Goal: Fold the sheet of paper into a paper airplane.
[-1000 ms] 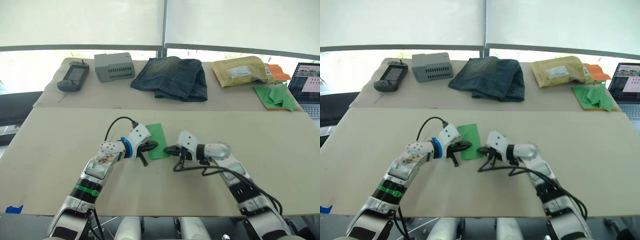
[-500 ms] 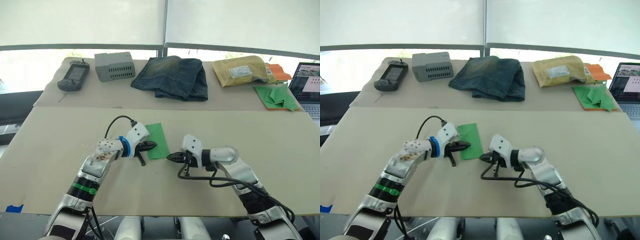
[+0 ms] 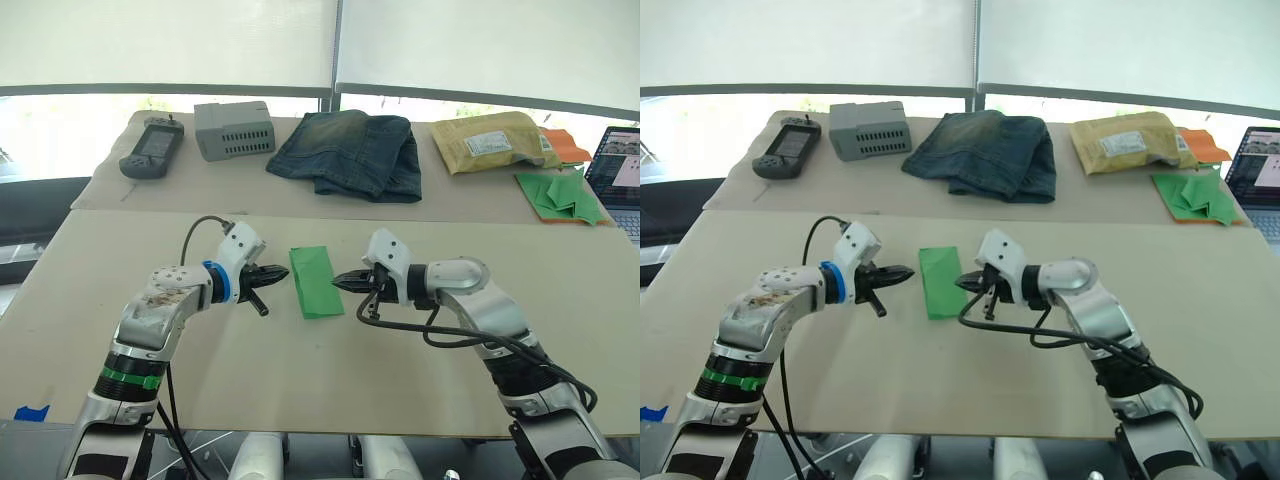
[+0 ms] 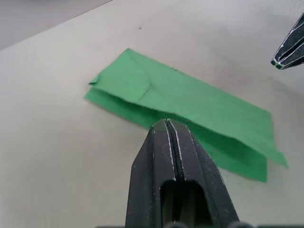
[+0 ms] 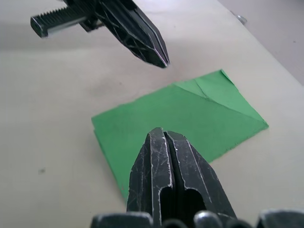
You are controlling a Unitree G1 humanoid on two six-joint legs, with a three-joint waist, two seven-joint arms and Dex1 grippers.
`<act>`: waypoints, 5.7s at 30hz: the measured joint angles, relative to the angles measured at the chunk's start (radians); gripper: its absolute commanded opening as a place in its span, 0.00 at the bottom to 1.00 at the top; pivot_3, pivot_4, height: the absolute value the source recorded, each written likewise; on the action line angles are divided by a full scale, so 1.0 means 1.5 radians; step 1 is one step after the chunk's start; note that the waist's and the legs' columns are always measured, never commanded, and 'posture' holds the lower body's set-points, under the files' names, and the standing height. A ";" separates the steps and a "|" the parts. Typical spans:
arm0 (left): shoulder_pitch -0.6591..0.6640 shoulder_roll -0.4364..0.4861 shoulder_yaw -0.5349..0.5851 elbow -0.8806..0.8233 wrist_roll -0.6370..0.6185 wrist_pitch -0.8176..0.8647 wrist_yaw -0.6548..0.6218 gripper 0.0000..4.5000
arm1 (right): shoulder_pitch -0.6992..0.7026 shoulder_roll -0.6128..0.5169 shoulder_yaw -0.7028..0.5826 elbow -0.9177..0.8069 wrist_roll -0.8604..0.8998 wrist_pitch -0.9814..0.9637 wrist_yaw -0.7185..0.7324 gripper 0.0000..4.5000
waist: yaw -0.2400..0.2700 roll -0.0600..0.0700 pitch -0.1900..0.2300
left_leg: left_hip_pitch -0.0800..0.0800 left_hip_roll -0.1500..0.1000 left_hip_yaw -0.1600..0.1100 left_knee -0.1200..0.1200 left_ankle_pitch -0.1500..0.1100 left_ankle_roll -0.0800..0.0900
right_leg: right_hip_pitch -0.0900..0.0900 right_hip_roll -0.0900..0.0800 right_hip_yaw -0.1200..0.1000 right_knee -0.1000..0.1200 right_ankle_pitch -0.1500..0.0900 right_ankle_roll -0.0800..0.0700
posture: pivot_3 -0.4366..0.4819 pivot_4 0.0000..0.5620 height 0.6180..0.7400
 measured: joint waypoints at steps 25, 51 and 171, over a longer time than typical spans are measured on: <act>-0.022 -0.019 0.046 0.007 -0.113 0.110 0.041 0.25 | 0.033 -0.051 -0.041 -0.020 -0.023 -0.011 -0.049 0.00 | 0.000 0.000 0.000 | 0.000 -0.001 0.000 0.000 0.000 0.000 | 0.000 -0.001 0.000 0.000 0.000 -0.001 | 0.48 0.27 0.91; -0.109 -0.115 -0.122 0.206 0.010 -0.121 -0.046 0.01 | 0.067 -0.083 -0.065 -0.090 -0.023 0.039 -0.090 0.00 | 0.019 -0.001 0.000 | -0.001 -0.002 0.000 0.001 0.000 0.000 | 0.000 -0.001 0.000 0.000 0.000 0.000 | 0.48 0.27 0.91; -0.122 -0.235 0.010 0.149 -0.037 -0.036 0.047 0.13 | 0.044 -0.121 -0.022 -0.072 -0.152 0.031 -0.098 0.00 | 0.017 -0.001 0.001 | -0.010 -0.004 -0.006 0.009 0.002 0.003 | 0.002 -0.001 0.000 -0.006 0.007 0.001 | 0.48 0.27 0.91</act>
